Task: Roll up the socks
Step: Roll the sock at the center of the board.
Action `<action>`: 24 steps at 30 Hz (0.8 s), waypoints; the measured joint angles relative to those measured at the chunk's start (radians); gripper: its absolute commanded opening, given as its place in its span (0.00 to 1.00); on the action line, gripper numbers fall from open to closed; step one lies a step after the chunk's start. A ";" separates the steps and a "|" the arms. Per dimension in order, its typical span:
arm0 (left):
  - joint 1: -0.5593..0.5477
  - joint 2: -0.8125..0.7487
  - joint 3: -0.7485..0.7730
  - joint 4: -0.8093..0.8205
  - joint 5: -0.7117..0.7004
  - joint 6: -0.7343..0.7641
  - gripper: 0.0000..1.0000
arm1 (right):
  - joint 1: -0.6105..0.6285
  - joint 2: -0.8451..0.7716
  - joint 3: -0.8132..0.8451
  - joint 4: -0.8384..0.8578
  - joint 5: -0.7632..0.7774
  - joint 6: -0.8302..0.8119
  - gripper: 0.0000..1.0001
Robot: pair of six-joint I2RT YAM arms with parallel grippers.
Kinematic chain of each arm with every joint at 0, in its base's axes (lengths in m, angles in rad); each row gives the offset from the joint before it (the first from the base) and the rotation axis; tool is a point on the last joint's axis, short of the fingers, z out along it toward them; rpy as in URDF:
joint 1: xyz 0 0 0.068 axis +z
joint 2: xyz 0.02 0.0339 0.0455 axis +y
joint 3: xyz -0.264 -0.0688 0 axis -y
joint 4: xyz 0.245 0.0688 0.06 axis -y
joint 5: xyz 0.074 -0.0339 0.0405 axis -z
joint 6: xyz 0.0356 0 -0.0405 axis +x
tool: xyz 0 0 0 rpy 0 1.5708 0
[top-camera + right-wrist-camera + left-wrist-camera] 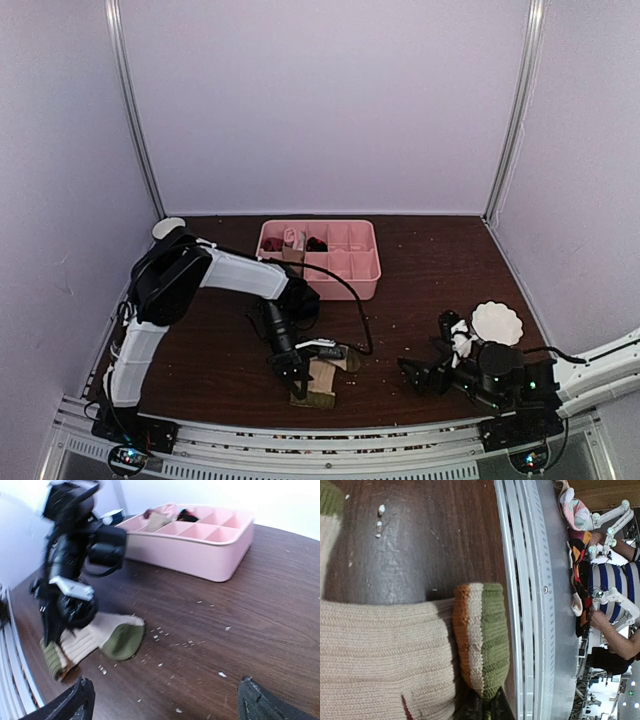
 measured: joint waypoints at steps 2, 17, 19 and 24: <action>0.011 0.020 0.011 -0.021 0.021 -0.004 0.00 | 0.076 0.090 0.038 0.011 -0.002 -0.093 0.89; 0.020 -0.001 -0.005 0.028 -0.049 -0.122 0.00 | 0.323 0.764 0.408 0.153 -0.038 -0.556 0.59; 0.015 -0.008 -0.007 0.035 -0.063 -0.132 0.00 | 0.318 0.821 0.468 0.170 -0.058 -0.591 0.55; 0.006 -0.015 -0.007 0.041 -0.080 -0.141 0.00 | 0.283 0.918 0.548 0.201 -0.125 -0.640 0.50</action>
